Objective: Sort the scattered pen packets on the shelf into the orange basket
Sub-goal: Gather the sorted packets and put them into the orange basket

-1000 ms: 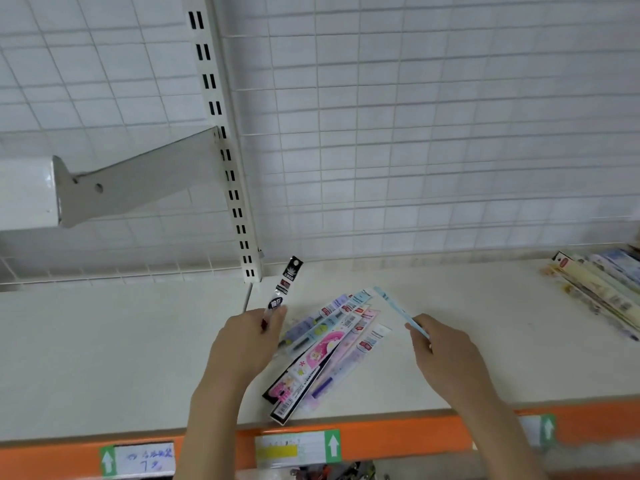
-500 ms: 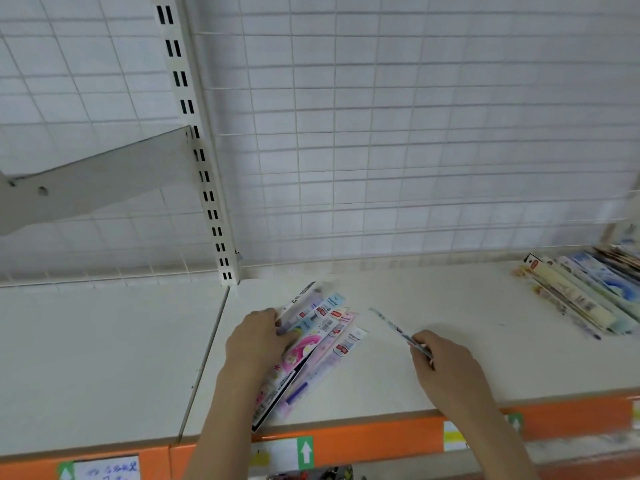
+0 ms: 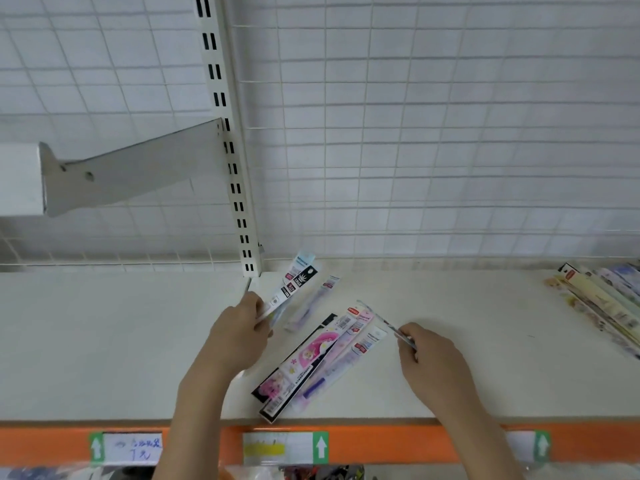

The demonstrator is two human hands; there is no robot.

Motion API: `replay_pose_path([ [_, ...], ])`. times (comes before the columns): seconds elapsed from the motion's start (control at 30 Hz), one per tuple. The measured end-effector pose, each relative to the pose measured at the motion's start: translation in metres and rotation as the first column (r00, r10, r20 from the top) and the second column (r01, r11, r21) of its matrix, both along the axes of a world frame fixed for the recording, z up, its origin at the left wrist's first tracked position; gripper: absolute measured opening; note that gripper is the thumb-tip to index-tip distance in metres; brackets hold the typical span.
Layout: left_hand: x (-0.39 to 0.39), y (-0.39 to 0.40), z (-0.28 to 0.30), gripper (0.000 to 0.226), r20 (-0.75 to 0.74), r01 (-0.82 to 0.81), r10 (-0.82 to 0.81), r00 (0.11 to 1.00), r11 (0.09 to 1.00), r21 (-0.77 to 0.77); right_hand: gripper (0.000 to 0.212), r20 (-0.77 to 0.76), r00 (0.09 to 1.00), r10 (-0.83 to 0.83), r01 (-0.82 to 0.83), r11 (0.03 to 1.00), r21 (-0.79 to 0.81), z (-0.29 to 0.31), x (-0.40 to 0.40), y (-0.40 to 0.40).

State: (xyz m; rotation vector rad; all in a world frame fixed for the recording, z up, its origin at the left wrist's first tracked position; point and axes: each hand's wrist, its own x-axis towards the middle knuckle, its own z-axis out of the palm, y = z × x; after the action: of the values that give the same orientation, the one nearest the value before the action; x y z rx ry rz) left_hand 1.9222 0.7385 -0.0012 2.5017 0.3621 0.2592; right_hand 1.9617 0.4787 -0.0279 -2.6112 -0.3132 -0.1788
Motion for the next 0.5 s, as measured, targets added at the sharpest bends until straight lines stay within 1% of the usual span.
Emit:
replay_pose_path([
  [0.07,-0.008,0.009,-0.002,0.005,0.047,-0.020,0.022,0.999,0.999,-0.049,0.018,0.016,1.000,0.024,-0.024,1.000,0.000,0.000,0.002,0.009],
  [0.17,-0.017,0.018,-0.003,0.004,0.085,-0.047,0.054,0.995,0.996,-0.077,0.020,0.034,0.998,0.060,-0.060,0.998,-0.002,-0.001,0.005,0.020],
  [0.23,-0.019,0.020,0.001,0.008,0.071,-0.077,0.086,0.994,0.991,-0.113,0.020,0.035,0.997,0.072,-0.072,0.997,-0.001,-0.001,0.006,0.025],
  [0.33,-0.016,0.014,0.011,0.017,0.058,-0.071,0.086,0.995,0.972,-0.223,0.020,0.029,0.997,0.067,-0.067,0.998,-0.006,-0.003,0.005,0.024],
  [0.43,0.003,0.007,0.017,0.017,0.029,-0.075,0.090,0.996,0.939,-0.336,0.020,0.050,0.998,0.043,-0.042,0.999,-0.021,0.000,0.008,0.018],
  [0.5,0.024,0.001,0.018,0.021,0.010,-0.061,0.068,0.998,0.940,-0.336,0.020,0.075,0.997,0.025,-0.023,0.999,-0.034,0.004,0.012,0.014],
])
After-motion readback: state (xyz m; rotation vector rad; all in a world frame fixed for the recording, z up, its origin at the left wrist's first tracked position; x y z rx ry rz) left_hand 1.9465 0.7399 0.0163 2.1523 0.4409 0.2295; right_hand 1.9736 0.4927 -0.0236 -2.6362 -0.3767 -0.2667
